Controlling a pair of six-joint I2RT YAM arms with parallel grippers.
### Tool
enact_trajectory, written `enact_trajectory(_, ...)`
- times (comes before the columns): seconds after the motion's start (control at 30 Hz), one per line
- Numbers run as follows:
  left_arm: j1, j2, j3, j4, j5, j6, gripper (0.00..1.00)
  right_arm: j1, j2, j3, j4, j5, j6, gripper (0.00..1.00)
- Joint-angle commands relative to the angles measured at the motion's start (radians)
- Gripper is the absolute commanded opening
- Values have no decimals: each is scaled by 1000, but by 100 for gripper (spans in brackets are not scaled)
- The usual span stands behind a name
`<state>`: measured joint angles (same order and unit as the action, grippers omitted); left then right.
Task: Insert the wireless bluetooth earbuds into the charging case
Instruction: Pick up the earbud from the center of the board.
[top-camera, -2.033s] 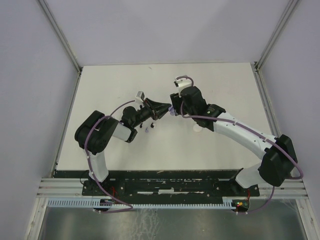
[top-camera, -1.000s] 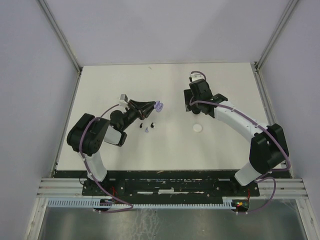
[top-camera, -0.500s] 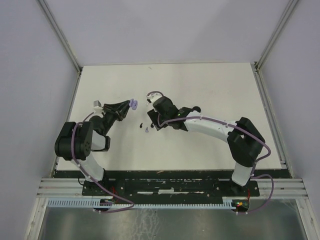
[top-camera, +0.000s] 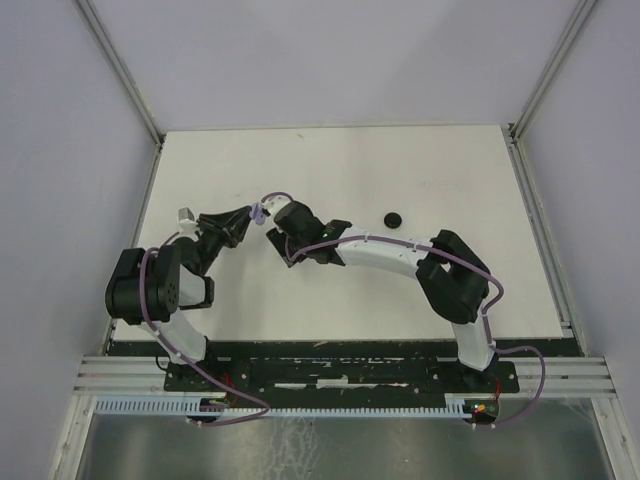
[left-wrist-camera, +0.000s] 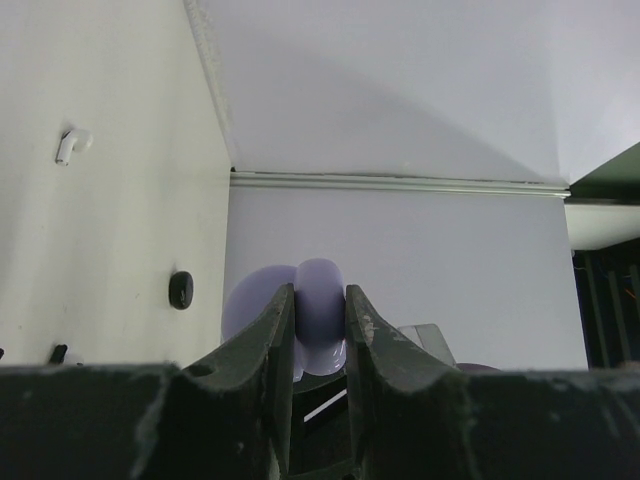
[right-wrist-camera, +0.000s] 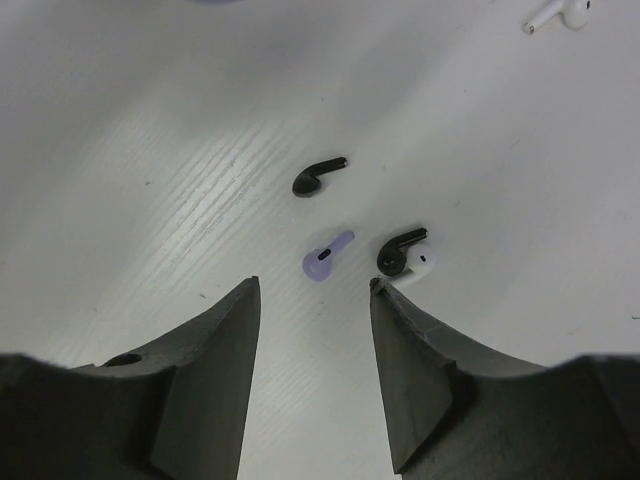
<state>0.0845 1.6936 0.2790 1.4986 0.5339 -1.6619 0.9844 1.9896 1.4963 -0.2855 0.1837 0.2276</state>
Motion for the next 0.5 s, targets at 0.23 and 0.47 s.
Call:
enact_trajectory(0.23,43,-30,-16,121,44,-33,3,26,100,116,-2,14,24,55)
enact_trajectory(0.47,52,-24,-18,130,52,-33,3,26,136,138,-24,67,43,52)
